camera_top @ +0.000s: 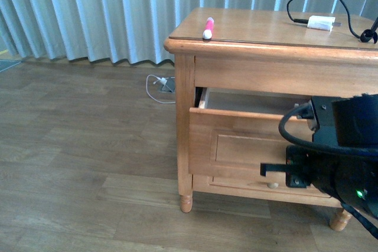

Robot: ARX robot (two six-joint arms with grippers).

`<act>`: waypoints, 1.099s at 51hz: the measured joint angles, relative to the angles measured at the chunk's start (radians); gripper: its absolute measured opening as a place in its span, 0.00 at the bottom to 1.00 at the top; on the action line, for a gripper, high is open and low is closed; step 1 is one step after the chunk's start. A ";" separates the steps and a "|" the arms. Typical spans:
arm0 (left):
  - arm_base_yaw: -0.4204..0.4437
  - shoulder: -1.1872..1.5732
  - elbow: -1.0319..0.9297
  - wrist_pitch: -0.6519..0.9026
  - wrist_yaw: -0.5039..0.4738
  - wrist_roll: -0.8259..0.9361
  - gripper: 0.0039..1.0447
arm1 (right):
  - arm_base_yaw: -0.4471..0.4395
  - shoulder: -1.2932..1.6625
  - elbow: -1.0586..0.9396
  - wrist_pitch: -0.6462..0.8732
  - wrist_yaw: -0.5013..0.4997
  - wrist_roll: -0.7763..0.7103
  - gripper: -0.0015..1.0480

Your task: Place pink marker in drawer with both arms

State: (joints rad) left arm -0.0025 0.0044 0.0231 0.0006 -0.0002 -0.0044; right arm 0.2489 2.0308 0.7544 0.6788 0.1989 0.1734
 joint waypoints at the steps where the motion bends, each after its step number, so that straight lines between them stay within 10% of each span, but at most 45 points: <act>1: 0.000 0.000 0.000 0.000 0.000 0.000 0.95 | 0.002 -0.010 -0.013 -0.003 -0.003 0.001 0.21; 19: 0.000 0.000 0.000 0.000 0.000 0.000 0.95 | 0.023 -0.232 -0.266 -0.057 -0.064 0.009 0.22; 43: 0.000 0.000 0.000 0.000 0.000 0.000 0.95 | -0.017 -0.556 -0.341 -0.250 -0.134 0.019 0.92; 56: 0.000 0.000 0.000 0.000 0.000 0.000 0.95 | -0.110 -0.901 -0.372 -0.475 -0.229 0.014 0.92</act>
State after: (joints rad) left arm -0.0025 0.0044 0.0231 0.0006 -0.0002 -0.0044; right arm 0.1387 1.1297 0.3828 0.2043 -0.0299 0.1879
